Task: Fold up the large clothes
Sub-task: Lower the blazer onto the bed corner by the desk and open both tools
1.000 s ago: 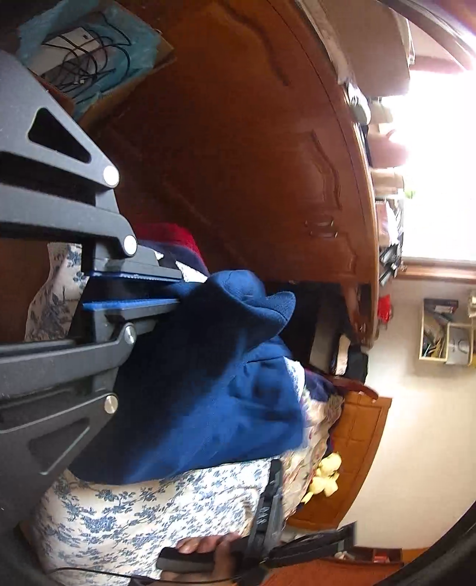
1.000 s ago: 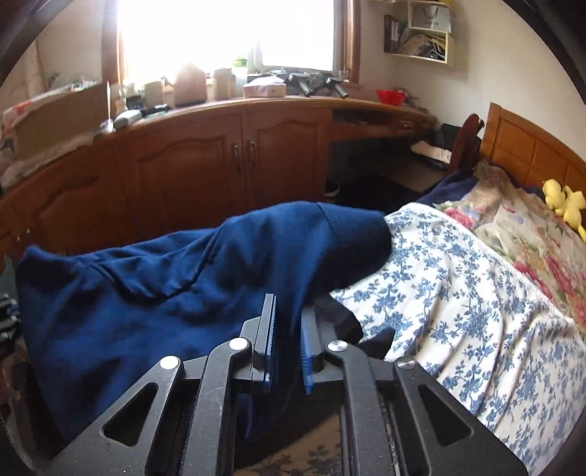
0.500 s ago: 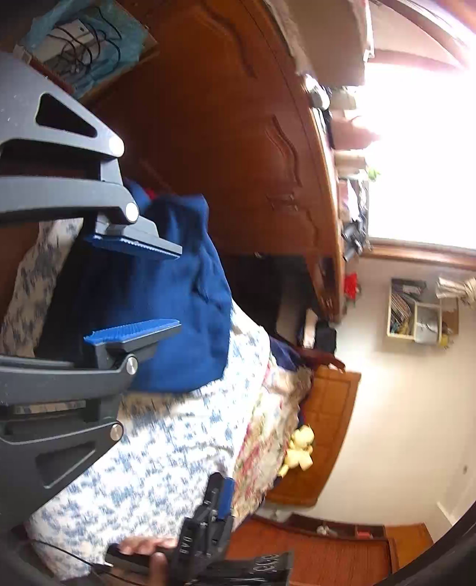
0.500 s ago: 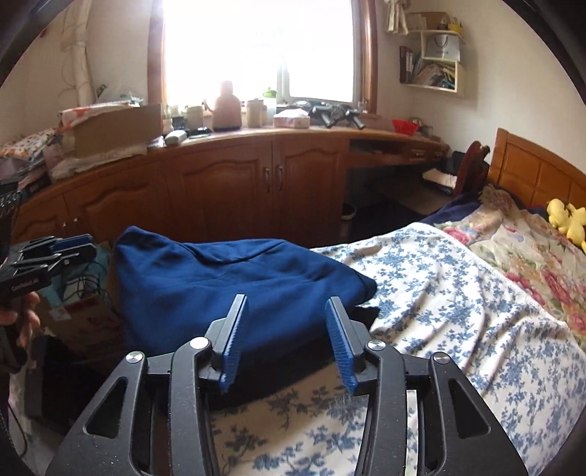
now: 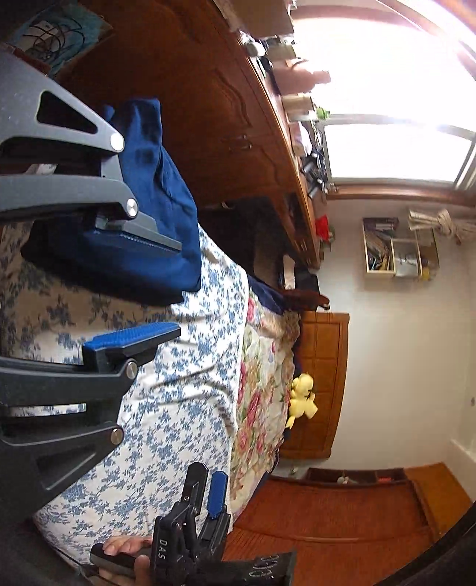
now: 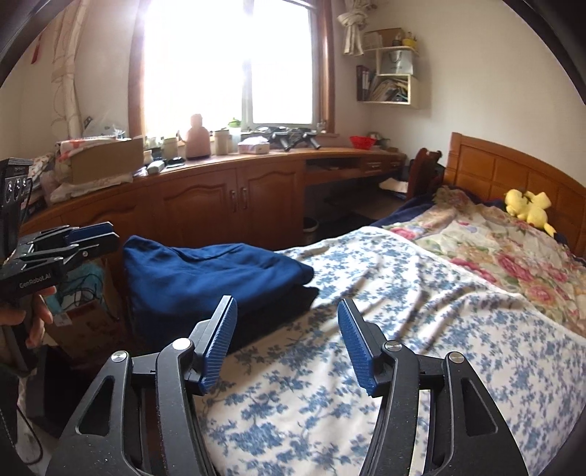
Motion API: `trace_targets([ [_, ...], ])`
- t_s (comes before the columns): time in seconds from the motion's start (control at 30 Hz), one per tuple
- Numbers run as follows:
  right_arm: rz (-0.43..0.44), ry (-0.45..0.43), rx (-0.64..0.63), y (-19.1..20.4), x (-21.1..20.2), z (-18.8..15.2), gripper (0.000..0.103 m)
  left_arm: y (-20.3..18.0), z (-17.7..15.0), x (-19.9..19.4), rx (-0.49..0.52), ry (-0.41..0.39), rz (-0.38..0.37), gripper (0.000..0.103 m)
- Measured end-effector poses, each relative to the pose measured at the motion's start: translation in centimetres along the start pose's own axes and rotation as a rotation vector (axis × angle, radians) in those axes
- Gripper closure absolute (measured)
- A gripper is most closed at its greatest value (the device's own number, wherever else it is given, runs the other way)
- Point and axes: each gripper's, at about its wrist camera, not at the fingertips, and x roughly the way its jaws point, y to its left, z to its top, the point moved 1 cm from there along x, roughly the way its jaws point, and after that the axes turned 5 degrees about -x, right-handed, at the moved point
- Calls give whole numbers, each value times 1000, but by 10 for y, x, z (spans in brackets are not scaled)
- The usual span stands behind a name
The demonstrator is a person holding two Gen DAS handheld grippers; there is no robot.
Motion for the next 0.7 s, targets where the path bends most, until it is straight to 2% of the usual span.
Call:
trace_targets([
  [0.1,-19,-5,23,-12,-22,-13,38,-34,-5,4,17,13,-49,67],
  [0.33,-100,-2,68,-35,-68,-52,25,-99,-25,11,39,56,-69,67],
  [0.47,-127,-9,116,-53,-90,-78,25,-128,-44,26,56,102,-92,67],
  [0.7,-218,27,211,-90,-121,-140,24,-177,-80,51,74,171,-164,67],
])
